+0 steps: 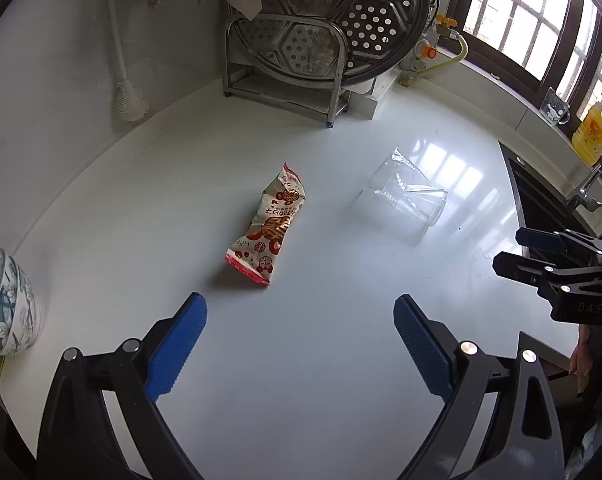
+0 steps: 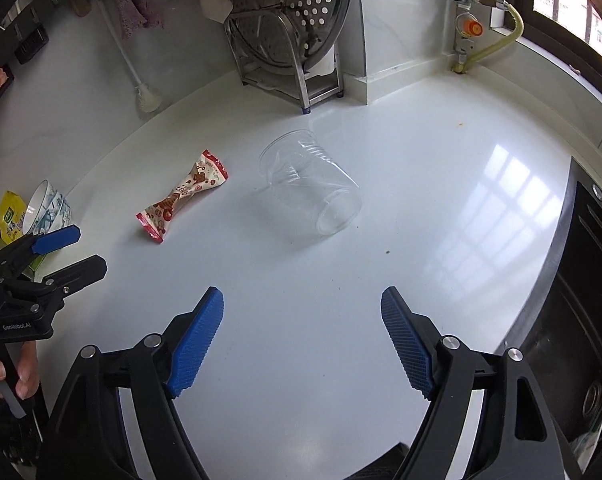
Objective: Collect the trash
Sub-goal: 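Grasp the red-and-white snack wrapper with the left tool while the right tool grasps the clear cup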
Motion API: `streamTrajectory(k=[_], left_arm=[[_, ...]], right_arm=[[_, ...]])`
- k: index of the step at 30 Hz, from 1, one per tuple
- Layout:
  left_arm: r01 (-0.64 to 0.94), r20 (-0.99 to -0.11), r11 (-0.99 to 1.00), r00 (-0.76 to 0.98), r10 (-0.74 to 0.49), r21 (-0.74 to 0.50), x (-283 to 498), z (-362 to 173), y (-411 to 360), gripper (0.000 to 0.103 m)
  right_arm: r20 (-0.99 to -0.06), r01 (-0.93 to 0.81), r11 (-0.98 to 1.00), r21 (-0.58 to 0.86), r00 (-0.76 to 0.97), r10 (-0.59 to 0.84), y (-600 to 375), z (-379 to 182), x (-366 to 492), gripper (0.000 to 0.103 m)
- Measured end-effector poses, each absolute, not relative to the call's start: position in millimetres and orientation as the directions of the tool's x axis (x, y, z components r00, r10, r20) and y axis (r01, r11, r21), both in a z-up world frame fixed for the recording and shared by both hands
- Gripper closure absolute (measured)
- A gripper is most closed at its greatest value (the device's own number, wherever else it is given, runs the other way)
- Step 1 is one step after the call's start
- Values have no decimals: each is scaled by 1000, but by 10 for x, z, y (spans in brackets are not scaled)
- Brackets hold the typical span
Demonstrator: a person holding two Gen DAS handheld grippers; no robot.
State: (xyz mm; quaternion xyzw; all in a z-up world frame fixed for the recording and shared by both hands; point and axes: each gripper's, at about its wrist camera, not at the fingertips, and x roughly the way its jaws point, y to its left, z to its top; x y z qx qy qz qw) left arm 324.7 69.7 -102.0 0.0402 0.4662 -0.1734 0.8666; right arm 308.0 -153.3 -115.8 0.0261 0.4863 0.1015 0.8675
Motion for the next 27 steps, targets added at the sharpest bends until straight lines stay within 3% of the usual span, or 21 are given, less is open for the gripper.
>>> streamTrajectory(k=[27], left_arm=[[403, -824, 907, 467, -321, -125, 4060, -1560, 456, 10]], right_arm=[[-893, -277, 960, -36, 441, 94, -1282, -1657, 4249, 24]])
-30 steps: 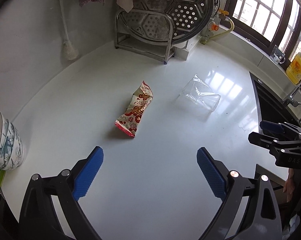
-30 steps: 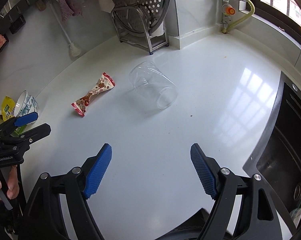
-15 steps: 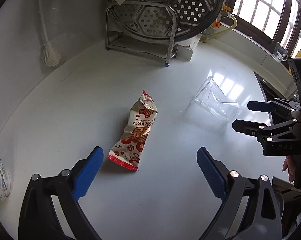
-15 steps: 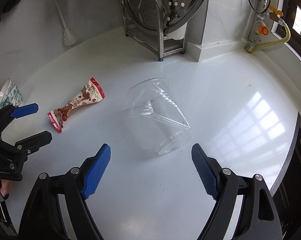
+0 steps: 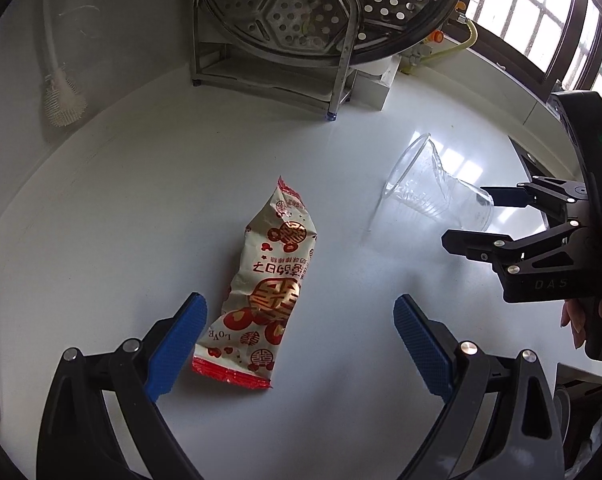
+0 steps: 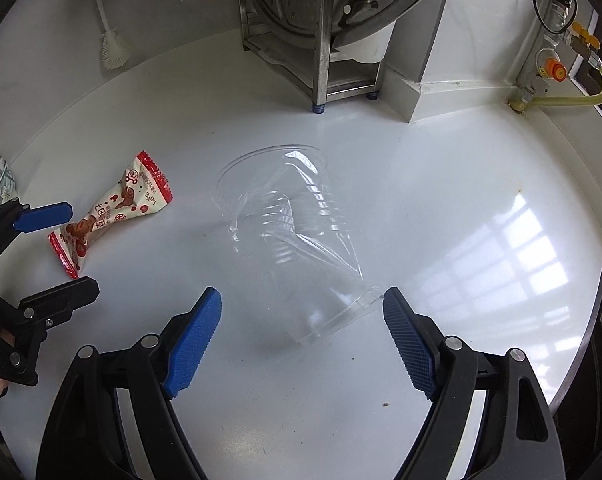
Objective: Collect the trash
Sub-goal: 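Grasp the red-and-white snack wrapper with the left tool while the right tool grasps the clear cup, then carry the snack wrapper and clear cup over the grey basket with both tools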
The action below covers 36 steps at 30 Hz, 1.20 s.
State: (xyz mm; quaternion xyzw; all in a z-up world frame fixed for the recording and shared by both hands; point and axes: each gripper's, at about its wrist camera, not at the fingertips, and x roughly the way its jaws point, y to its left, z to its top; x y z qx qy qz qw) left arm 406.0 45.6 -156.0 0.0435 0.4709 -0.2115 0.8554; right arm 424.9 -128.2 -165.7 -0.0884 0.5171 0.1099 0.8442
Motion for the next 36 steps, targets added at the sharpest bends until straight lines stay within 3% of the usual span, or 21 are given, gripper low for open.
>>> streamTrajectory(k=[14, 15, 20, 23, 36], left_arm=[[373, -823, 910, 449, -348, -181, 4260, -1702, 418, 11], [369, -821, 909, 446, -356, -194, 4278, -1709, 425, 13], [391, -826, 902, 435, -358, -184, 4293, -1719, 359, 44], [417, -837, 899, 440, -326, -132, 4245, -1717, 286, 66], [416, -828, 893, 430, -360, -172, 3982, -1574, 355, 68]], right_arm=[[-885, -289, 953, -91, 462, 56, -1188, -1718, 4488, 24], [-882, -290, 952, -99, 469, 51, -1169, -1713, 4478, 24], [-872, -306, 947, -102, 485, 63, -1094, -1696, 4428, 26], [-878, -310, 945, -104, 475, 59, -1068, -1727, 4414, 39], [-862, -254, 967, -5, 492, 124, -1178, -1557, 4095, 42]])
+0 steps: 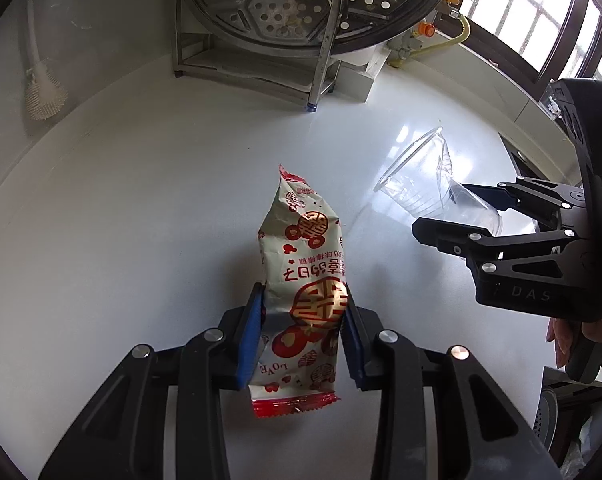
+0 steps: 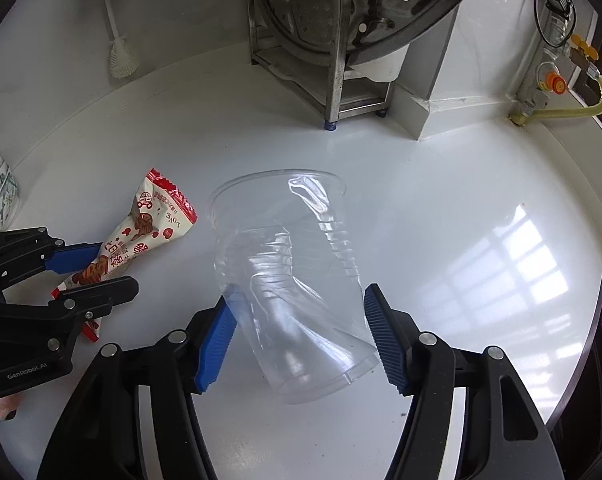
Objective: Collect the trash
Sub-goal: 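Carry the snack wrapper and clear cup over the grey basket with both tools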
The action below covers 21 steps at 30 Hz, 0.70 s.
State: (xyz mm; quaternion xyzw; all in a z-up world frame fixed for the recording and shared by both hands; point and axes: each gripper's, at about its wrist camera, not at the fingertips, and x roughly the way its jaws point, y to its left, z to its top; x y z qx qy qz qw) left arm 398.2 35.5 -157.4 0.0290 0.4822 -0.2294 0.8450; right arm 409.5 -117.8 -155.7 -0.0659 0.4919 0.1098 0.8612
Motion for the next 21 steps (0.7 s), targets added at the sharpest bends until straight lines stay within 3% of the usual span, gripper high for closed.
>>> streamTrajectory(k=[21], left_arm=[[395, -799, 904, 484, -356, -163, 2256, -881, 608, 68]], right_arm=[[-800, -74, 982, 174, 571, 185, -1636, -989, 1892, 43]])
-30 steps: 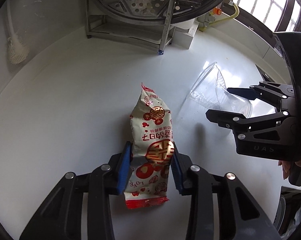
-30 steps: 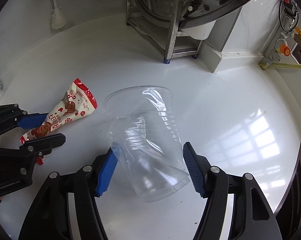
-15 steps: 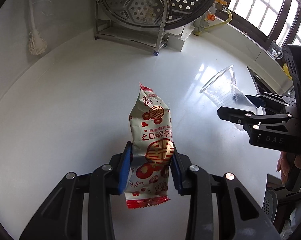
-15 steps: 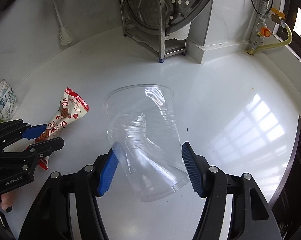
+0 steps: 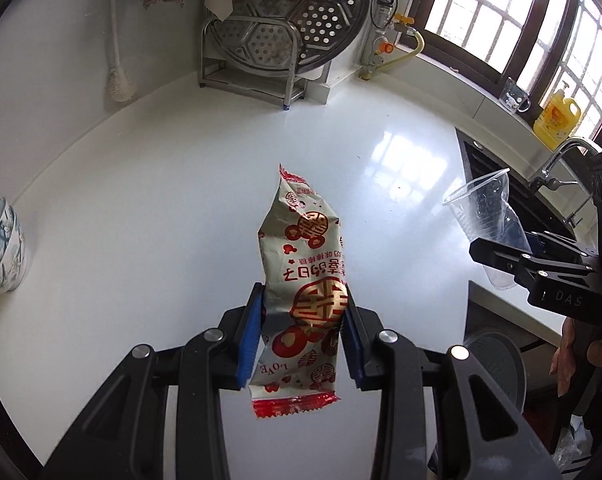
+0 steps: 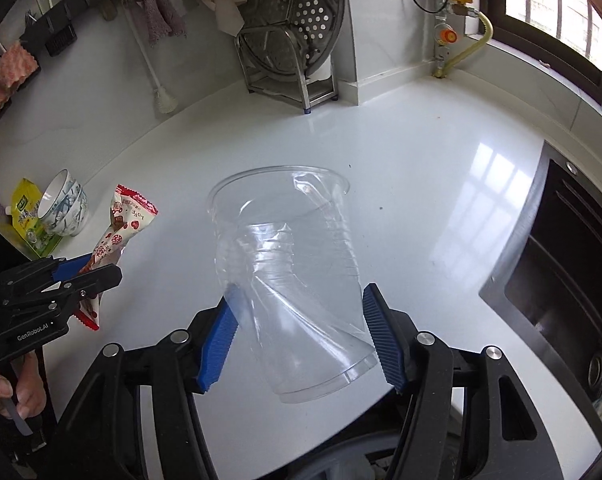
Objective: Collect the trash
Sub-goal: 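Carry the snack wrapper and clear cup over the grey basket with both tools, then open both tools to drop the wrapper and cup into the basket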
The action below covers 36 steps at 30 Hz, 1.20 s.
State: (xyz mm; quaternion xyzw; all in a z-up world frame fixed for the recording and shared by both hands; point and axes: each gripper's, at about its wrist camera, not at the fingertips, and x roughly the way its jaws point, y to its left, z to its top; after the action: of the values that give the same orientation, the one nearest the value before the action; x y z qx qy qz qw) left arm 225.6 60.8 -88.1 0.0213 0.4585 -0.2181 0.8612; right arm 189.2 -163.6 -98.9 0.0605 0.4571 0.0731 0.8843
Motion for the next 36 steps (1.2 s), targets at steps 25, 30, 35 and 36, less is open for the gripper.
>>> streamTrajectory(k=[25, 30, 35, 36], left_arm=[[567, -844, 798, 308, -438, -207, 229, -972, -1103, 66], [559, -853, 808, 315, -415, -186, 143, -981, -1193, 65], [534, -863, 826, 317, -393, -180, 131, -1000, -1210, 60], [528, -864, 831, 321, -388, -176, 136, -993, -1206, 51]], right_arm=[[-862, 250, 939, 237, 501, 84, -3047, -1462, -570, 43], [-872, 234, 939, 254, 476, 117, -3063, -1589, -553, 43], [-876, 203, 943, 263, 461, 145, -3034, -1650, -444, 43], [-877, 199, 943, 267, 457, 152, -3034, -1655, -426, 43]])
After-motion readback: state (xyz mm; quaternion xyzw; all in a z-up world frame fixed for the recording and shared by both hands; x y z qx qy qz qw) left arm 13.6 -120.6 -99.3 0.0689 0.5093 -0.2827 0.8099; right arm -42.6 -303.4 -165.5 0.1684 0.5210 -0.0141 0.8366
